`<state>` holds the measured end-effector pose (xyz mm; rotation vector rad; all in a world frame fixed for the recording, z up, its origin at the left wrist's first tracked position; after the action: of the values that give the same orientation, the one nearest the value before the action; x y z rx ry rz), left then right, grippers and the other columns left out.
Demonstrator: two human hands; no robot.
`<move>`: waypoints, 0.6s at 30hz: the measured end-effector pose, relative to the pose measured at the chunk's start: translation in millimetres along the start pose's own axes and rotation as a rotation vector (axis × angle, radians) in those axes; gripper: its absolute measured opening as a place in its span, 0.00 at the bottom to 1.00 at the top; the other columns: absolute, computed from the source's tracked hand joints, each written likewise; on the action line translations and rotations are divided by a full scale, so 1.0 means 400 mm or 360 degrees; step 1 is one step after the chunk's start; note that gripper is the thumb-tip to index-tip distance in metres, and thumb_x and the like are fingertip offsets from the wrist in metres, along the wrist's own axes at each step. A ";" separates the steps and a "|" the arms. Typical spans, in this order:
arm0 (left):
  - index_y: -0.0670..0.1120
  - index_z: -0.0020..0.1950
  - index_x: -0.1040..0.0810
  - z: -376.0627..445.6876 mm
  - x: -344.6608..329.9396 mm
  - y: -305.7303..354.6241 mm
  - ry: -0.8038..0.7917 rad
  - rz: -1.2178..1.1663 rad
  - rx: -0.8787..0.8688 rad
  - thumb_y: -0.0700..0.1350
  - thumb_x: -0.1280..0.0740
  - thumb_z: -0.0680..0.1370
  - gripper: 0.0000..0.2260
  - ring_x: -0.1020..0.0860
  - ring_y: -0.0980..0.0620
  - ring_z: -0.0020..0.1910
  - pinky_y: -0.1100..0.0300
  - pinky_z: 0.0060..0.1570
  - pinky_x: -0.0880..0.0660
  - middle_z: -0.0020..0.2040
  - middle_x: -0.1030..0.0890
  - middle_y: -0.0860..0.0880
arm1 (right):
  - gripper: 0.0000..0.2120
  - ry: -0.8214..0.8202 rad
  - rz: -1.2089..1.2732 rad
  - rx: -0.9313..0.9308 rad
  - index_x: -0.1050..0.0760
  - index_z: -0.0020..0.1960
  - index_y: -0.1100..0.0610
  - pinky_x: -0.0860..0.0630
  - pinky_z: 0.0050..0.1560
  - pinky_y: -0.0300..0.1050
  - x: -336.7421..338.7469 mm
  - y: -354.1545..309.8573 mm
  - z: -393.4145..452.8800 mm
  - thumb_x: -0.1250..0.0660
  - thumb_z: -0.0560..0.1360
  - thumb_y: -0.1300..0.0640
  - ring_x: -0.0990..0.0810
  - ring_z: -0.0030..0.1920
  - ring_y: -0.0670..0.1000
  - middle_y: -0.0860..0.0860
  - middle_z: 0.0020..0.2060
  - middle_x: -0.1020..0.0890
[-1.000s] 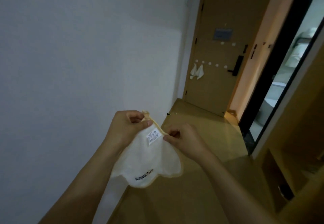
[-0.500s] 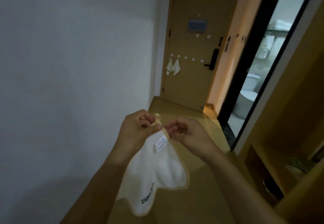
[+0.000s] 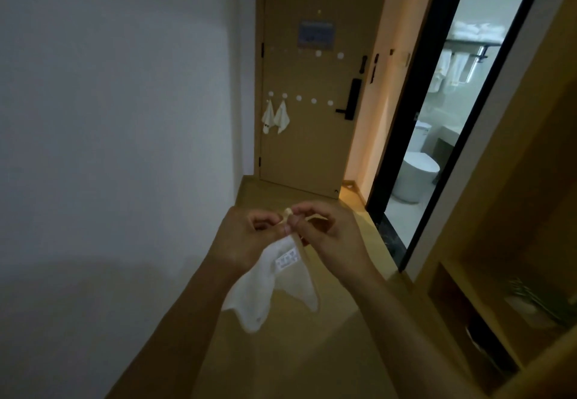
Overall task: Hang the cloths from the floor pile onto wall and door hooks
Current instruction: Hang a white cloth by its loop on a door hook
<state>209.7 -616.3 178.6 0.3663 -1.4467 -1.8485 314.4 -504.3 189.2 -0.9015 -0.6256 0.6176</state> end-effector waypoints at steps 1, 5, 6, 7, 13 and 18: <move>0.42 0.39 0.16 0.036 -0.002 -0.017 0.0001 0.0011 0.0009 0.41 0.25 0.72 0.03 0.20 0.55 0.35 0.63 0.39 0.26 0.33 0.17 0.49 | 0.04 0.0010 0.0012 -0.0010 0.17 0.48 0.59 0.21 0.39 0.50 0.000 0.024 0.031 0.29 0.74 0.60 0.18 0.39 0.56 0.51 0.39 0.16; 0.48 0.42 0.17 0.179 -0.015 -0.078 0.0161 0.0233 -0.0132 0.43 0.25 0.72 0.03 0.21 0.56 0.34 0.60 0.37 0.26 0.37 0.18 0.51 | 0.04 0.0057 0.0086 -0.0049 0.18 0.46 0.61 0.19 0.37 0.46 0.001 0.132 0.162 0.30 0.75 0.60 0.17 0.37 0.54 0.54 0.38 0.16; 0.48 0.44 0.18 0.216 -0.021 -0.089 0.0203 0.0297 -0.0195 0.45 0.25 0.72 0.04 0.23 0.60 0.31 0.64 0.34 0.29 0.39 0.18 0.52 | 0.04 0.0067 0.0126 -0.0059 0.18 0.45 0.61 0.19 0.36 0.44 0.003 0.159 0.199 0.30 0.75 0.61 0.16 0.36 0.53 0.54 0.38 0.16; 0.48 0.45 0.19 0.254 -0.028 -0.099 0.0232 0.0347 -0.0250 0.46 0.26 0.73 0.04 0.25 0.62 0.29 0.68 0.33 0.32 0.40 0.19 0.53 | 0.04 0.0079 0.0163 -0.0064 0.18 0.45 0.61 0.20 0.35 0.43 0.007 0.186 0.238 0.31 0.75 0.61 0.16 0.36 0.53 0.53 0.37 0.16; 0.54 0.48 0.21 0.520 -0.073 -0.145 0.0486 0.0542 -0.0274 0.55 0.31 0.76 0.06 0.25 0.61 0.33 0.61 0.34 0.28 0.46 0.20 0.58 | 0.05 0.0047 0.0216 -0.0063 0.17 0.41 0.51 0.19 0.33 0.43 0.063 0.325 0.516 0.29 0.74 0.57 0.18 0.32 0.50 0.51 0.34 0.17; 0.53 0.46 0.21 0.744 -0.109 -0.172 0.0676 0.0515 -0.0308 0.57 0.34 0.75 0.09 0.21 0.58 0.40 0.59 0.39 0.24 0.44 0.20 0.57 | 0.04 0.0008 0.0154 -0.0076 0.17 0.41 0.52 0.18 0.33 0.47 0.122 0.426 0.741 0.28 0.74 0.55 0.18 0.31 0.51 0.51 0.31 0.17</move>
<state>26.4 -369.4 201.3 0.3761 -0.9663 -1.5202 97.0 -236.3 195.8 -0.9821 -0.5967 0.6890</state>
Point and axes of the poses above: each hand's wrist, its own z-axis towards the middle knuckle, its own x-axis out of the back of the hand, y = z × x, the point moved 5 cm from there along z, towards the middle knuckle
